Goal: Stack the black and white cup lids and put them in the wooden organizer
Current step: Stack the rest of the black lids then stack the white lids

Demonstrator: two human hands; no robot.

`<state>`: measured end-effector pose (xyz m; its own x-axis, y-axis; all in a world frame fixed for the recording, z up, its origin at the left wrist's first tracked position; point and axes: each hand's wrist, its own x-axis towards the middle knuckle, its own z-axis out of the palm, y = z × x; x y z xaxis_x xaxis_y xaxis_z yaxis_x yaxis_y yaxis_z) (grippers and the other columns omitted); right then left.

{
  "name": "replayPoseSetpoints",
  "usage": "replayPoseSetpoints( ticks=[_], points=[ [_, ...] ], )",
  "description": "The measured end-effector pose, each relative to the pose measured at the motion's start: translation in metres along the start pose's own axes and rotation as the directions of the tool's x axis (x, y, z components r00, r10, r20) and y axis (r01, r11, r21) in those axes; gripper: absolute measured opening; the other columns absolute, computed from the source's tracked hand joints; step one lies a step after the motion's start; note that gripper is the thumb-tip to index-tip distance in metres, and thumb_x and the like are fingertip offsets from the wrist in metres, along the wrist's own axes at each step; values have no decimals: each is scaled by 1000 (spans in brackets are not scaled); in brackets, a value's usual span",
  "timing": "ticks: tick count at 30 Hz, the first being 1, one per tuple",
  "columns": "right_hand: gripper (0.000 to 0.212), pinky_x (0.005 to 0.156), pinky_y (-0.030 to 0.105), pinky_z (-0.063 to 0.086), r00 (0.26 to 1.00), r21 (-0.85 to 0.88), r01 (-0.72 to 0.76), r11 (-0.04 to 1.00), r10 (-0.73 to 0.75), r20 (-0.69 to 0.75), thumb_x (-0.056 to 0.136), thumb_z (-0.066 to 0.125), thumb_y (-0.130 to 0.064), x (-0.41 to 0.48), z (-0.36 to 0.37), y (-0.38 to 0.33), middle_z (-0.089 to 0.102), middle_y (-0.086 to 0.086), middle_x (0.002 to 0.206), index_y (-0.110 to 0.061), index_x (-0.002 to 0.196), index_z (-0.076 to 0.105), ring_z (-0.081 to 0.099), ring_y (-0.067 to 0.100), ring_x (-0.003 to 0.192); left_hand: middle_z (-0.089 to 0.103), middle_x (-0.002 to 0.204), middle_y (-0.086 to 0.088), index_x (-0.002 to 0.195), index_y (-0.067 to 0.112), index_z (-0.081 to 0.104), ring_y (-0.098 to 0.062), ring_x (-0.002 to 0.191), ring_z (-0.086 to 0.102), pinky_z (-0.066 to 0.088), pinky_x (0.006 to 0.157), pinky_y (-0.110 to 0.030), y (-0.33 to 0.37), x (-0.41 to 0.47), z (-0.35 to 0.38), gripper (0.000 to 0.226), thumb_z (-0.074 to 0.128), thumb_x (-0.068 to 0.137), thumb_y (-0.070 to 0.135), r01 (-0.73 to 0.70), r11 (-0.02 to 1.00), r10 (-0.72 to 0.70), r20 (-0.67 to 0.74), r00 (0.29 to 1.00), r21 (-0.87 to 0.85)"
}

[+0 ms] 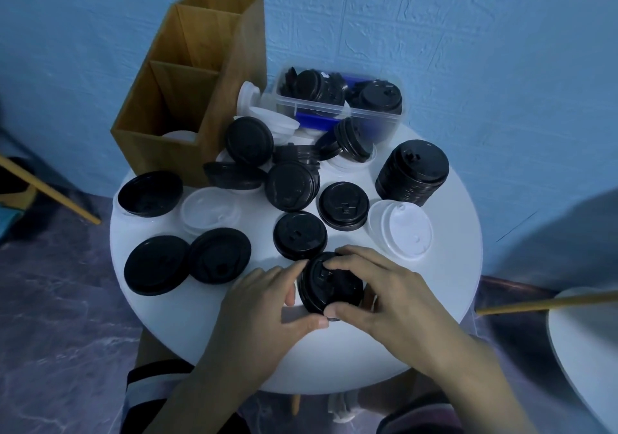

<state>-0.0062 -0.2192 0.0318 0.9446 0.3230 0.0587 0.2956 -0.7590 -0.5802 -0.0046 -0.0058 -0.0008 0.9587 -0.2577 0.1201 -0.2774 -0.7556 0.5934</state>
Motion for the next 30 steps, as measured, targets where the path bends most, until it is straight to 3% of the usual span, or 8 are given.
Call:
replayPoseSetpoints(
  ticks=[3, 6, 11, 14, 20, 24, 28, 30],
  points=[
    [57, 96, 16, 45, 1000, -54, 16, 998, -17, -11, 80, 71, -58, 0, 0, -2, 40, -41, 141, -51, 133, 48, 53, -3, 120, 46, 71, 19, 129, 53, 48, 2, 79, 46, 29, 65, -19, -2, 1, 1, 66, 53, 67, 76, 6, 1000, -6, 7, 1000, 0],
    [61, 93, 7, 40, 1000, -29, 11, 1000, -11, -1, 80, 74, -51, -1, -4, -3, 35, -56, 128, -51, 135, 46, 51, -6, 118, 45, 71, 20, 129, 52, 49, 3, 77, 46, 29, 66, -18, -3, 1, 2, 65, 54, 68, 75, 13, 1000, -13, 3, 1000, 5],
    [64, 97, 3, 33, 997, -16, -10, 1000, 11, 70, 80, 77, -51, 1, -10, 0, 27, -67, 116, -52, 139, 51, 43, -6, 126, 47, 72, 17, 124, 50, 58, 0, 79, 46, 28, 66, -19, -1, 1, 1, 63, 52, 66, 74, 20, 1000, -20, 30, 999, -5],
    [63, 97, 8, 37, 992, -31, -4, 1000, 7, 124, 83, 76, -49, 4, -14, -3, 30, -64, 116, -49, 141, 51, 44, -4, 126, 48, 72, 16, 120, 50, 58, 0, 84, 46, 28, 65, -19, 0, 2, 0, 60, 53, 66, 73, 18, 1000, -18, 29, 999, -10],
    [61, 94, 8, 39, 994, -23, -1, 1000, 4, 113, 87, 72, -47, 0, -7, -4, 32, -44, 143, -51, 142, 46, 50, -6, 119, 47, 70, 16, 116, 48, 60, 0, 80, 47, 28, 65, -19, 1, 1, 1, 56, 55, 66, 72, 18, 1000, -18, 4, 1000, 1],
    [61, 85, 2, 34, 989, -12, -6, 1000, 8, 147, 90, 71, -45, -1, -7, -3, 27, -45, 147, -53, 144, 43, 45, -24, 92, 47, 71, 17, 120, 48, 59, 1, 79, 46, 28, 67, -18, 1, 2, 0, 60, 52, 66, 73, 25, 1000, -25, 22, 999, -2],
    [60, 82, 3, 34, 983, 19, -3, 1000, 0, 186, 92, 72, -35, 2, -9, -5, 26, -55, 137, -52, 143, 44, 45, -23, 96, 46, 70, 16, 115, 45, 61, 1, 76, 45, 27, 66, -18, 0, 3, 0, 58, 51, 65, 73, 25, 1000, -25, 21, 999, 6],
    [62, 82, 4, 35, 983, 37, -6, 999, -1, 186, 92, 73, -34, 3, -9, -4, 30, -50, 140, -51, 144, 43, 46, -21, 96, 46, 69, 16, 114, 45, 61, 2, 74, 44, 28, 67, -17, -1, 4, 0, 58, 51, 65, 74, 21, 1000, -21, 21, 1000, 14]
  ],
)
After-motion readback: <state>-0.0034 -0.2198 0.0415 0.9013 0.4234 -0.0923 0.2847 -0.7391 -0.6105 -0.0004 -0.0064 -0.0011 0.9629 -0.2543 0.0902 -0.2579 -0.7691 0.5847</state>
